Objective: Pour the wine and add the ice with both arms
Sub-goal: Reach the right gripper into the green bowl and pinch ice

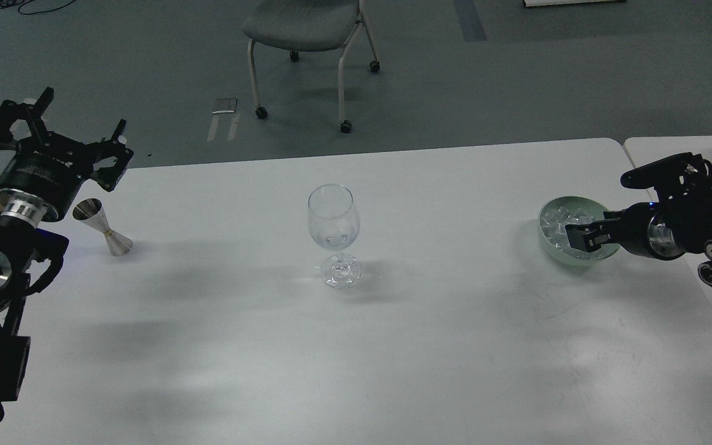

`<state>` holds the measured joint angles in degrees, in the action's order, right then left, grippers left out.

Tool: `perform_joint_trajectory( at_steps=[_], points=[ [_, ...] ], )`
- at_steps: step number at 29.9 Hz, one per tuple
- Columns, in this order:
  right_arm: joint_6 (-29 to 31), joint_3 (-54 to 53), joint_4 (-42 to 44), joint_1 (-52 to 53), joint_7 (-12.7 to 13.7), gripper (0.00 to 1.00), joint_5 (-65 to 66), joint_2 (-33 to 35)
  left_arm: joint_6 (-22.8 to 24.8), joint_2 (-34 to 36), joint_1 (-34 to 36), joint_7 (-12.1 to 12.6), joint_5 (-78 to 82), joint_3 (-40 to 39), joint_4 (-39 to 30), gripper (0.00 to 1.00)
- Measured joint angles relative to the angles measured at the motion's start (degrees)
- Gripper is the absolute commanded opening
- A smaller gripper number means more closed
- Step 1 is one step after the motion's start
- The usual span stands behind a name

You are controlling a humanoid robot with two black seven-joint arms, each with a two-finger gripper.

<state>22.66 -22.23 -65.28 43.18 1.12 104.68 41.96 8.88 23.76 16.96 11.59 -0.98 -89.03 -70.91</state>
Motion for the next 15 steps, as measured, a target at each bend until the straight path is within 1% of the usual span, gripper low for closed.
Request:
perform_joint_trajectory(
  at_steps=[4, 12, 13, 14, 15],
  points=[
    [0.0, 0.0, 0.2, -0.1, 0.9, 0.65, 0.0, -0.5, 0.0, 0.0, -0.1, 0.0, 0.0, 0.0, 0.0, 0.98],
    [0.0, 0.0, 0.5, -0.1, 1.3, 0.64, 0.0, -1.2, 0.0, -0.1, -0.1, -0.2, 0.0, 0.0, 0.3, 0.98],
    [0.0, 0.0, 0.5, -0.1, 1.4, 0.63, 0.0, -1.3, 0.0, -0.1, -0.1, -0.2, 0.0, 0.1, 0.4, 0.98],
    [0.0, 0.0, 0.5, -0.1, 1.5, 0.55, 0.0, -1.3, 0.0, -0.1, 0.0, -0.2, 0.0, 0.1, 0.5, 0.98],
    [0.0, 0.0, 0.5, -0.1, 1.6, 0.51, 0.0, -1.3, 0.0, -0.1, 0.0, -0.2, 0.0, 0.1, 0.6, 0.98]
  ],
)
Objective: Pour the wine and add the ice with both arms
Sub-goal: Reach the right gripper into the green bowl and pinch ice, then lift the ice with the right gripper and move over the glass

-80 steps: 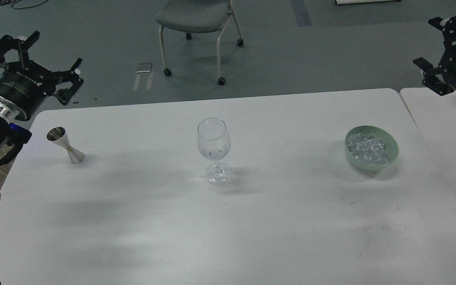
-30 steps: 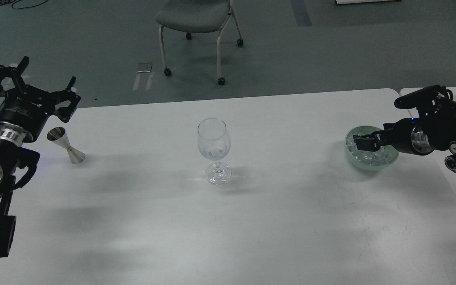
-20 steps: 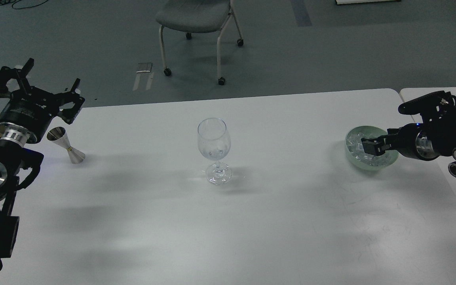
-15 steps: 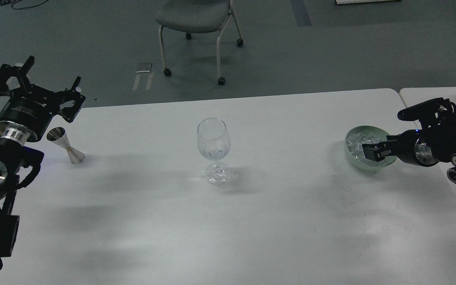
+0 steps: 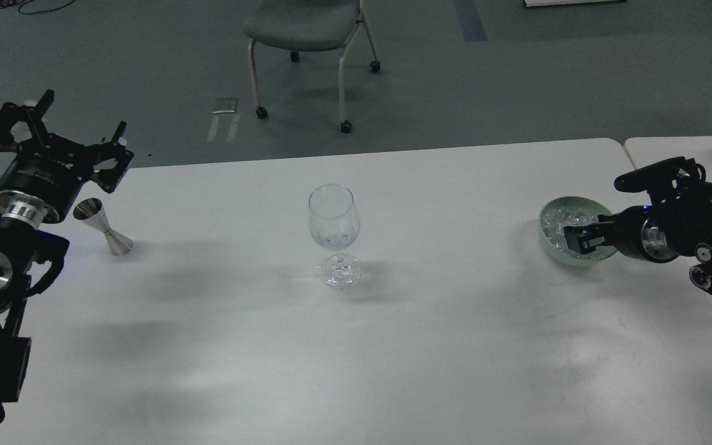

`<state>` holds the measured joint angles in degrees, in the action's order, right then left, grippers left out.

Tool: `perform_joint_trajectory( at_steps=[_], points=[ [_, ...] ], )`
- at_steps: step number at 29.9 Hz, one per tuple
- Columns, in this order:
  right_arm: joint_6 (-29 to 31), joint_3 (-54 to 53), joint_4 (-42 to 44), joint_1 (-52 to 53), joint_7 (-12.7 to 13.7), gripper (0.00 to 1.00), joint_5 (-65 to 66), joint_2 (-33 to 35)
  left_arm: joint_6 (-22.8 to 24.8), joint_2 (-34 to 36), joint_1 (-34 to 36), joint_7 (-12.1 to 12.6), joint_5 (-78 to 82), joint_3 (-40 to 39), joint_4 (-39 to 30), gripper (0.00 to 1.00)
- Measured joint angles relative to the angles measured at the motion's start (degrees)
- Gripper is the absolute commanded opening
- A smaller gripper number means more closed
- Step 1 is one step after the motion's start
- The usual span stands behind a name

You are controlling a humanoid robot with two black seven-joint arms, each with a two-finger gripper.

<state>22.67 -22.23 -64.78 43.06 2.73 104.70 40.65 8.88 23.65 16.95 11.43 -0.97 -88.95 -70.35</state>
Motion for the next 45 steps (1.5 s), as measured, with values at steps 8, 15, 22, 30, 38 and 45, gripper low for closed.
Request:
perform_joint_trajectory(
  at_steps=[8, 15, 22, 30, 38, 45],
  points=[
    [0.0, 0.0, 0.0, 0.0, 1.3, 0.29, 0.0, 0.1, 0.3, 0.0, 0.0, 0.0, 0.0, 0.1, 0.2, 0.98],
    [0.0, -0.3, -0.1, 0.1, 1.3, 0.02, -0.1, 0.7, 0.3, 0.1, 0.0, -0.1, 0.0, -0.1, 0.2, 0.98],
    [-0.1, -4.5, -2.3, 0.0, 1.1, 0.06, -0.8, 1.9, 0.3, 0.1, -0.1, -0.1, 0.0, -0.2, 0.2, 0.98],
    [-0.1, -12.0, -14.8, 0.1, 1.0, 0.04, -1.3, 6.5, 0.2, 0.3, 0.0, 0.0, 0.0, -0.3, 0.2, 0.98],
    [-0.6, -23.5, -21.0, 0.0, 0.8, 0.03, -3.1, 0.8, 0.0, 0.3, 0.2, 0.0, 0.0, -0.1, 0.2, 0.98],
    [-0.2, -28.1, -21.7, 1.3, 1.1, 0.03, -3.1, -13.3, 0.0, 0.9, 0.2, 0.1, 0.0, -0.5, 0.1, 0.98]
  ],
)
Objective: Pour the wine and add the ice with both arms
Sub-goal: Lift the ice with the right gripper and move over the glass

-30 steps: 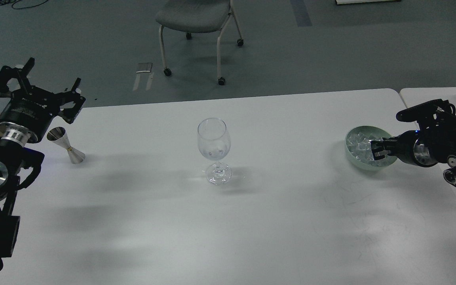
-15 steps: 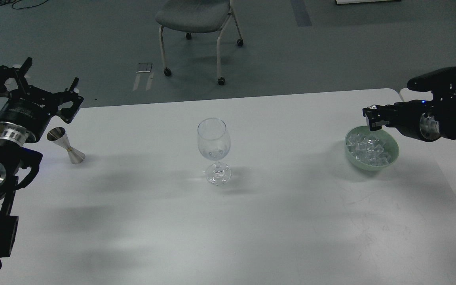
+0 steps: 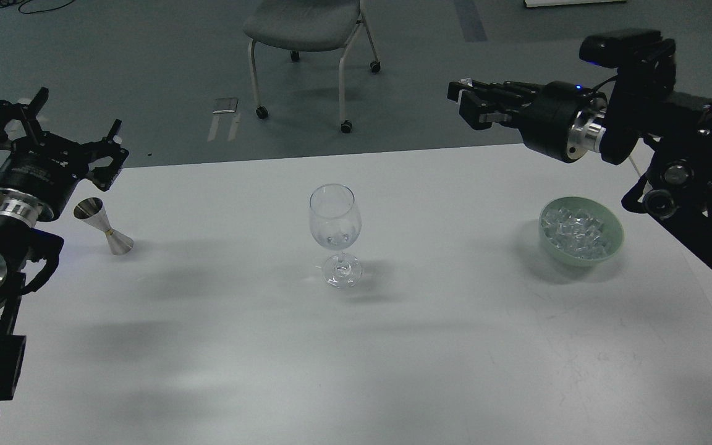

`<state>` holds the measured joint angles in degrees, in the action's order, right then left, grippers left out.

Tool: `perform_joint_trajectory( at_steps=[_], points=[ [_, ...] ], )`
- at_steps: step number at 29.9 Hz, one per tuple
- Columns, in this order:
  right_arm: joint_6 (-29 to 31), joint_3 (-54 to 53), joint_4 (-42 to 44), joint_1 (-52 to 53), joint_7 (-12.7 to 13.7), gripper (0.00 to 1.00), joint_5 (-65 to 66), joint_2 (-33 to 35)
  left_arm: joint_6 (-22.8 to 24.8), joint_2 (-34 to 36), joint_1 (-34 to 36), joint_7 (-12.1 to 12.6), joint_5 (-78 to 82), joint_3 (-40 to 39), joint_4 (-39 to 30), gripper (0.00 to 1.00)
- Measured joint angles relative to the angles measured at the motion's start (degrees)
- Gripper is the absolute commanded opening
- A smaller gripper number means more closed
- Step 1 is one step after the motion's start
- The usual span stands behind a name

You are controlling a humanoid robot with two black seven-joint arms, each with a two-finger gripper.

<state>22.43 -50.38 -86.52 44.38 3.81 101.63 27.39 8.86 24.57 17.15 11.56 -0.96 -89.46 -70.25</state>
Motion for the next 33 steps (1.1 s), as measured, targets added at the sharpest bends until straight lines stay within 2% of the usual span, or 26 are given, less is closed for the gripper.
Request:
perform_joint_trajectory(
  at_steps=[9, 23, 33],
  points=[
    [0.2, 5.1, 0.2, 1.4, 0.3, 0.04, 0.5, -11.5, 0.0, 1.1, -0.2, 0.3, 0.0, -0.5, -0.1, 0.98],
    [0.3, 10.9, 2.7, 2.3, 1.4, 0.04, 2.1, -17.1, 0.0, 1.2, -0.4, 0.4, 0.0, -0.8, -0.1, 0.98],
    [0.3, 12.5, 3.4, 3.8, 2.6, 0.07, 2.6, -17.0, 0.0, 1.3, -0.4, 0.3, 0.0, -1.0, 0.0, 0.98]
  ],
)
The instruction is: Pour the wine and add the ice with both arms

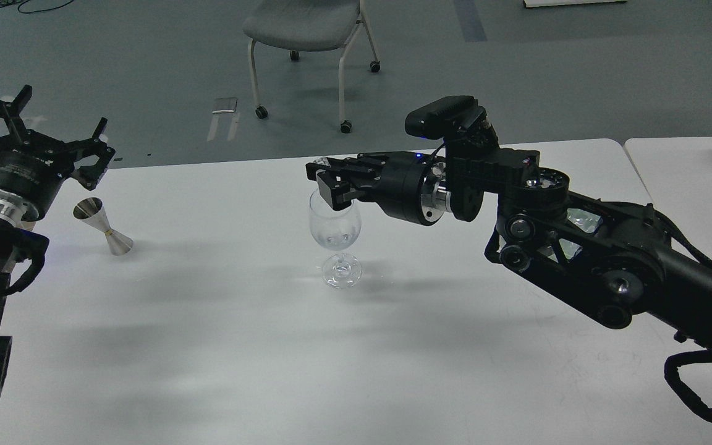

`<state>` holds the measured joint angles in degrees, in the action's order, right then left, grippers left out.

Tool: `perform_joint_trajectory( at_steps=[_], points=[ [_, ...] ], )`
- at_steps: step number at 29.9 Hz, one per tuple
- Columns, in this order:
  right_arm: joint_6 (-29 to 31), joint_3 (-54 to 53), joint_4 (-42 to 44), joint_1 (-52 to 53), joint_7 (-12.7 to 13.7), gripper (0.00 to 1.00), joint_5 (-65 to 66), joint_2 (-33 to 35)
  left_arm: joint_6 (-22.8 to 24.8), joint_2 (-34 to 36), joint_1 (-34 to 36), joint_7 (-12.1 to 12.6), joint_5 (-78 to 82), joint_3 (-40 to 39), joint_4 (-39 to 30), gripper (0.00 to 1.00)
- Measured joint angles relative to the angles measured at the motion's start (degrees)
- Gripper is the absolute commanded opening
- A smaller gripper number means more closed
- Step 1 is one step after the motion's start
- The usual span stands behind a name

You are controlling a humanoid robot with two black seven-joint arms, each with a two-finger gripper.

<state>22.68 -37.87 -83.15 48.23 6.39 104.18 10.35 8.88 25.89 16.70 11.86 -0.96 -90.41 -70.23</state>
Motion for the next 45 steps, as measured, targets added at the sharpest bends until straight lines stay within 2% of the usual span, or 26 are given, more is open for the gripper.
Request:
perform_joint_trajectory(
  at_steps=[3, 9, 11, 20, 21, 23, 25, 26, 34, 45],
  points=[
    [0.0, 0.1, 0.0, -0.1, 0.3, 0.08, 0.0, 0.1, 0.1, 0.0, -0.1, 0.0, 0.0, 0.0, 0.0, 0.98],
    [0.0, 0.1, -0.2, -0.4, 0.6, 0.17, -0.1, 0.9, 0.1, -0.1, -0.3, 0.0, 0.0, 0.0, 0.0, 0.98],
    [0.0, 0.1, -0.2, -0.5, 0.6, 0.35, -0.1, 1.0, 0.1, -0.1, -0.3, 0.0, 0.0, 0.0, 0.0, 0.98],
    [0.0, 0.1, -0.4, -0.7, 0.7, 0.53, -0.3, 1.3, 0.0, 0.0, -0.3, 0.0, 0.0, 0.0, 0.0, 0.98],
    [0.0, 0.1, -0.4, -0.7, 0.7, 0.56, -0.3, 1.3, 0.0, 0.0, -0.3, 0.0, 0.0, 0.0, 0.0, 0.98],
    [0.0, 0.0, -0.4, -0.7, 0.7, 0.70, -0.4, 1.3, 0.0, 0.1, -0.3, 0.0, 0.0, -0.1, 0.0, 0.98],
    [0.0, -0.2, -0.5, -0.7, 0.7, 0.91, -0.4, 1.3, 0.0, 0.2, -0.3, 0.0, 0.0, -0.2, 0.0, 0.98],
    [0.0, -0.2, -0.5, -0.7, 0.7, 0.95, -0.5, 1.3, 0.0, 0.2, -0.3, 0.0, 0.0, -0.2, 0.0, 0.98],
    [-0.4, -4.2, -0.8, -0.8, 0.7, 1.00, -0.9, 0.8, -0.2, 0.2, -0.3, 0.1, 0.0, -0.2, 0.0, 0.98],
    [-1.2, -32.3, -0.4, -4.7, 0.7, 1.00, -6.1, -7.2, -0.3, 0.2, -0.4, -0.4, 0.0, 0.4, 0.0, 0.98]
  ],
)
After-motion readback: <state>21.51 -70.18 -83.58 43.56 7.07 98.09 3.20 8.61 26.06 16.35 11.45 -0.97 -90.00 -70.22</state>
